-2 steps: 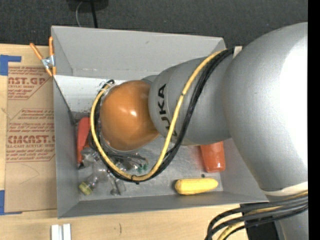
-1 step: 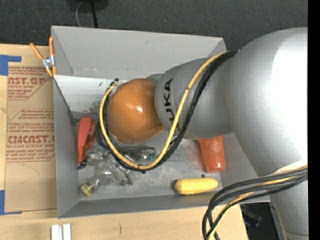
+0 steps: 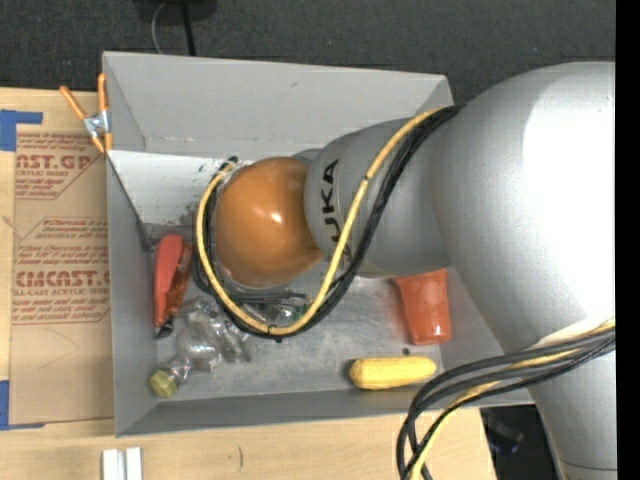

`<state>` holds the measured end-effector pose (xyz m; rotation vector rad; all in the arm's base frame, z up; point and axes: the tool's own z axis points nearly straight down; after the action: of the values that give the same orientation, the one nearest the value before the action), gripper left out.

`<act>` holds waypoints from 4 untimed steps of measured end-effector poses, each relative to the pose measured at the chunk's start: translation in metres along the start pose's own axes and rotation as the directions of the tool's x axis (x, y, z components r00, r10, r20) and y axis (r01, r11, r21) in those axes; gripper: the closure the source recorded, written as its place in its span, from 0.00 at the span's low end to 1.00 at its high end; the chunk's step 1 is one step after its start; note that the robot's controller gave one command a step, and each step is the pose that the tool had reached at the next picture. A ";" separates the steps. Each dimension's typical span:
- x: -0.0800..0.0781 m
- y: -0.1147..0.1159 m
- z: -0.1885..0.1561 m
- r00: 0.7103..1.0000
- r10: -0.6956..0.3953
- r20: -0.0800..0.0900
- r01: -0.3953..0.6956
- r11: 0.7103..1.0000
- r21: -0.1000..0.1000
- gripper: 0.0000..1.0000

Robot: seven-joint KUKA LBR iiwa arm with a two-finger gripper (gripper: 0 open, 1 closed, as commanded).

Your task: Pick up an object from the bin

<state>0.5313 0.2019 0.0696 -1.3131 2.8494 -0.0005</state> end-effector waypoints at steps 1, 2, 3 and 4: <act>0.000 0.000 0.000 1.000 0.000 0.000 0.000 1.000 -0.001 1.00; 0.001 0.000 -0.003 1.000 0.001 -0.001 -0.001 1.000 -0.002 1.00; 0.001 0.001 -0.016 1.000 0.001 -0.002 -0.001 1.000 -0.004 1.00; -0.001 0.001 -0.028 1.000 0.001 0.003 -0.001 1.000 -0.001 1.00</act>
Offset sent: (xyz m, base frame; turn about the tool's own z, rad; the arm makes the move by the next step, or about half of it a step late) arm 0.0000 0.0001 0.0439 0.0000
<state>0.5309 0.2031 0.0981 -1.3110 2.8484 0.0032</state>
